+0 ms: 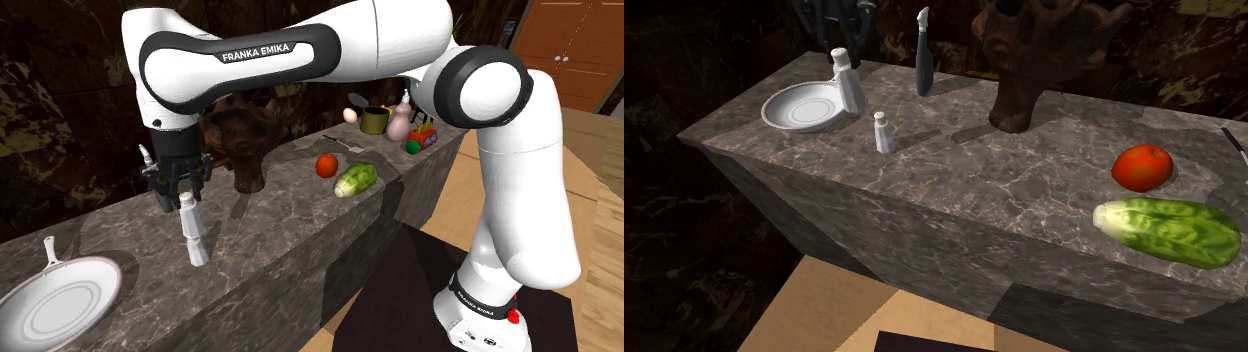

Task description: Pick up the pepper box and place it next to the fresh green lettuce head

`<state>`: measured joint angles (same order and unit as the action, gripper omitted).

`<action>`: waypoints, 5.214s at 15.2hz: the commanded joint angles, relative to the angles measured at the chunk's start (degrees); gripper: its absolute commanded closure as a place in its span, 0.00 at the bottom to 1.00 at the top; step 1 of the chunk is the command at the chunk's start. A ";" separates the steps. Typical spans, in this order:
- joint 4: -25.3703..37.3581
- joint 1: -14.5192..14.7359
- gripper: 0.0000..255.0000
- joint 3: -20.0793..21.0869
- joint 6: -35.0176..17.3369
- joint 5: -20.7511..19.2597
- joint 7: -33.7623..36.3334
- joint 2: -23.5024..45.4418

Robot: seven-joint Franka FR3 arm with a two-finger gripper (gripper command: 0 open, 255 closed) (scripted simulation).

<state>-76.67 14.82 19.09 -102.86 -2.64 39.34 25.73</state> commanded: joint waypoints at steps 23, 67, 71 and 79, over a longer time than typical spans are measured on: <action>-34.69 -19.88 1.00 -10.21 -5.70 8.94 -30.82 -27.28; -50.28 -28.61 1.00 -20.02 -26.26 9.29 -51.61 -20.45; -51.05 -28.60 1.00 -19.97 -28.55 9.54 -51.92 -18.92; -51.04 -28.60 0.00 -19.97 -28.55 9.55 -51.93 -18.91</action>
<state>-127.71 -13.78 -0.88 -131.41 6.90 -12.59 6.82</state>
